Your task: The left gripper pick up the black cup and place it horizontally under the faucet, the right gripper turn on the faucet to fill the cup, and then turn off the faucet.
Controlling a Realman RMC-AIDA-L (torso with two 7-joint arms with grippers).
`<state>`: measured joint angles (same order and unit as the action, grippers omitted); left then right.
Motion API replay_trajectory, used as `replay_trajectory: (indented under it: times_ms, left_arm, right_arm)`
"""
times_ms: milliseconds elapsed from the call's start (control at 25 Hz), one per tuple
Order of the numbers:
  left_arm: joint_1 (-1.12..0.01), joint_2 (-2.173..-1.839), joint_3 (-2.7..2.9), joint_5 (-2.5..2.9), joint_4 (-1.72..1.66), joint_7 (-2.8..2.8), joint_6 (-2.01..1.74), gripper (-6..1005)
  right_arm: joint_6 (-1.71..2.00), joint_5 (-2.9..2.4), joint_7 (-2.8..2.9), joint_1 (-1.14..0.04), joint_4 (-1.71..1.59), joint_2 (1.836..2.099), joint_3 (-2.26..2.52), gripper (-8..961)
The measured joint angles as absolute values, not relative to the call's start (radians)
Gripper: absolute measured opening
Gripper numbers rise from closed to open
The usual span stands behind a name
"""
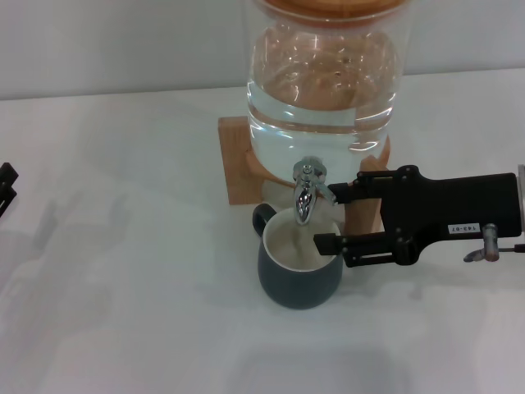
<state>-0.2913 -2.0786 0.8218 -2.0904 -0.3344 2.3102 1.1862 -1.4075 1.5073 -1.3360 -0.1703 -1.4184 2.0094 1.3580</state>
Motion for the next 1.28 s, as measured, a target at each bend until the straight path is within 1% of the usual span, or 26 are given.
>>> replay_trajectory:
  times_ms: [600,1280]
  left_arm:
    - [-0.290,-2.079,0.822,-2.089,-0.334,2.316,1.185,638]
    - [-0.296,-2.076,0.820,-2.089,-0.334,2.333,1.181,638]
  right_arm:
    - [-1.404,1.522,-1.339,-0.163,-1.429,2.010,1.360,736]
    - [-1.371,1.548,-1.351,-0.107,-1.426,2.008,1.317,737]
